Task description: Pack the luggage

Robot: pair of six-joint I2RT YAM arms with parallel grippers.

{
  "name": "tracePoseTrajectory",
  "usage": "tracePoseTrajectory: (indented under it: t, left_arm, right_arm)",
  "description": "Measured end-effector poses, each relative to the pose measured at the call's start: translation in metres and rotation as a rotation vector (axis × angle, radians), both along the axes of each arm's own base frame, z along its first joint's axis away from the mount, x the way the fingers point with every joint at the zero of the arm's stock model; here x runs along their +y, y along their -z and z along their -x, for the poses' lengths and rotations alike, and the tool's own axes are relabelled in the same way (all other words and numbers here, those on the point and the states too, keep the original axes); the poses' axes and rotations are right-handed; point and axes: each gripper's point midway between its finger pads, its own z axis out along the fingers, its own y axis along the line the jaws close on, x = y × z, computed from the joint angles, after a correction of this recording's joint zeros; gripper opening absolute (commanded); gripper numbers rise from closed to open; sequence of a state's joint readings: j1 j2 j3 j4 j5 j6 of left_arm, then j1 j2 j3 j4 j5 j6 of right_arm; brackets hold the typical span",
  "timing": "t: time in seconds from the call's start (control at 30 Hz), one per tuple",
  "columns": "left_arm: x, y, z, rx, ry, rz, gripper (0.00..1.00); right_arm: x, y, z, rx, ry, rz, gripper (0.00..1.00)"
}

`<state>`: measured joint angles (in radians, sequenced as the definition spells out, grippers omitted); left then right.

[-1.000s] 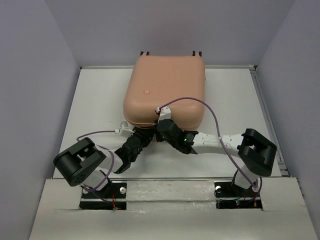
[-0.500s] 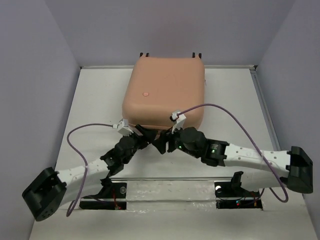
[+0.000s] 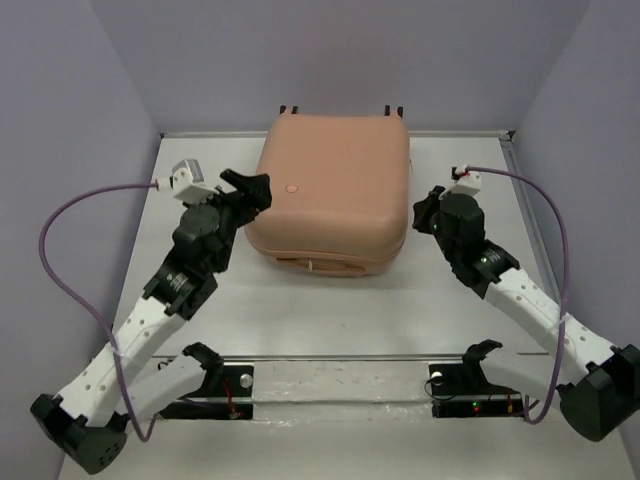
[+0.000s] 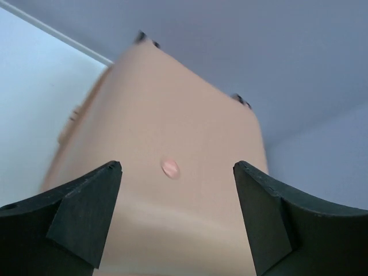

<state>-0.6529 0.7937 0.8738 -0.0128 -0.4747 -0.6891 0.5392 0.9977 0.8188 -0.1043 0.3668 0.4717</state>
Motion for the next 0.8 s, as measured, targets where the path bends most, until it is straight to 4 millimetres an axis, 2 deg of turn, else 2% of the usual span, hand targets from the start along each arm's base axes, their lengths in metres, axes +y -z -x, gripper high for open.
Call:
tracePoseTrajectory:
  t: [0.03, 0.07, 0.1, 0.13, 0.2, 0.23, 0.33, 0.47, 0.53, 0.67, 0.8]
  left_arm:
    - [0.010, -0.003, -0.021, 0.003, -0.038, -0.020, 0.91]
    - [0.017, -0.002, -0.032, 0.007, -0.062, -0.023, 0.91]
    - [0.032, 0.009, -0.056, 0.039, -0.096, -0.035, 0.91]
    - [0.038, 0.016, -0.066, 0.056, -0.098, -0.033, 0.92]
    - [0.061, 0.057, -0.100, 0.164, -0.111, -0.023, 0.92]
    - [0.064, 0.070, -0.110, 0.195, -0.093, -0.005, 0.91]
    - [0.073, 0.126, -0.141, 0.333, -0.041, 0.064, 0.91]
    - [0.072, 0.183, -0.162, 0.461, -0.002, 0.137, 0.90]
    - [0.073, 0.197, -0.165, 0.486, 0.006, 0.168, 0.89]
    - [0.069, 0.204, -0.167, 0.476, 0.021, 0.216, 0.88]
    - [0.067, 0.212, -0.161, 0.449, 0.005, 0.257, 0.88]
  right_arm:
    - [-0.006, 0.005, -0.007, 0.016, 0.022, 0.008, 0.07]
    - [-0.014, 0.010, -0.014, 0.033, 0.046, 0.016, 0.07]
    - [-0.025, 0.019, -0.025, 0.064, 0.076, 0.024, 0.07]
    - [-0.029, 0.023, -0.031, 0.080, 0.084, 0.026, 0.07]
    - [-0.039, 0.038, -0.045, 0.127, 0.112, 0.037, 0.07]
    - [-0.043, 0.045, -0.053, 0.151, 0.121, 0.040, 0.07]
    - [-0.044, 0.066, -0.067, 0.212, 0.118, 0.049, 0.07]
    - [-0.033, 0.084, -0.089, 0.268, 0.069, 0.033, 0.07]
    - [-0.025, 0.091, -0.097, 0.289, 0.033, 0.020, 0.08]
    - [-0.020, 0.109, -0.117, 0.343, -0.018, -0.021, 0.12]
    - [-0.014, 0.109, -0.133, 0.359, -0.089, -0.048, 0.14]
